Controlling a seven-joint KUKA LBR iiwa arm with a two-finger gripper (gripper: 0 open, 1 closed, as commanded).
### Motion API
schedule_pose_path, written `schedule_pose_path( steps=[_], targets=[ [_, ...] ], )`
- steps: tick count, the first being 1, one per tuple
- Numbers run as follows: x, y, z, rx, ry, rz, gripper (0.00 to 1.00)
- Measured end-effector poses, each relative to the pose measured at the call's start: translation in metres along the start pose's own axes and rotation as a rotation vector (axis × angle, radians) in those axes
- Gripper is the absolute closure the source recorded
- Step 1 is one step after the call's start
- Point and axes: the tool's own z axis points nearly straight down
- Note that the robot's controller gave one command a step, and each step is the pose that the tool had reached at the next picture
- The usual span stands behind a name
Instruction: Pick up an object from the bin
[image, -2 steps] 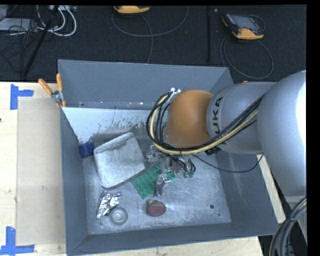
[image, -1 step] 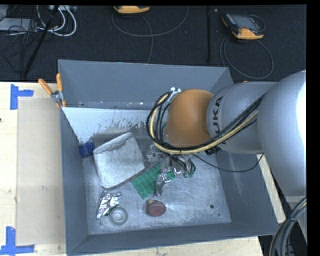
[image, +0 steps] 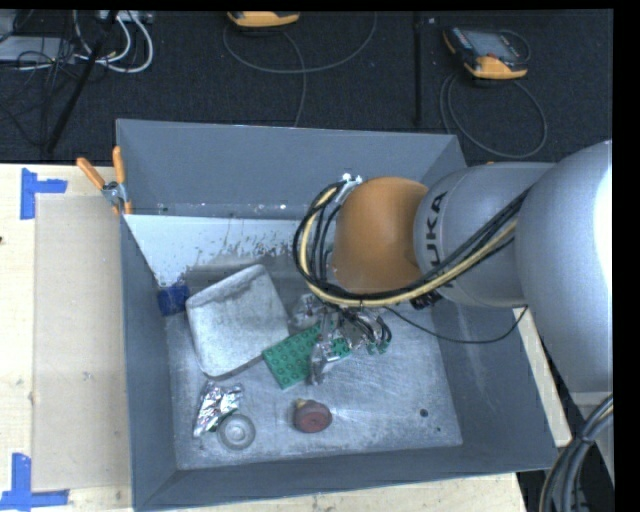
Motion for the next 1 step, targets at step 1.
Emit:
schedule_pose_path(
  steps=[1],
  targets=[
    [-0.0021, 0.0010, -0.0726, 0.000, -0.009, 0.002, 1.00]
  ],
)
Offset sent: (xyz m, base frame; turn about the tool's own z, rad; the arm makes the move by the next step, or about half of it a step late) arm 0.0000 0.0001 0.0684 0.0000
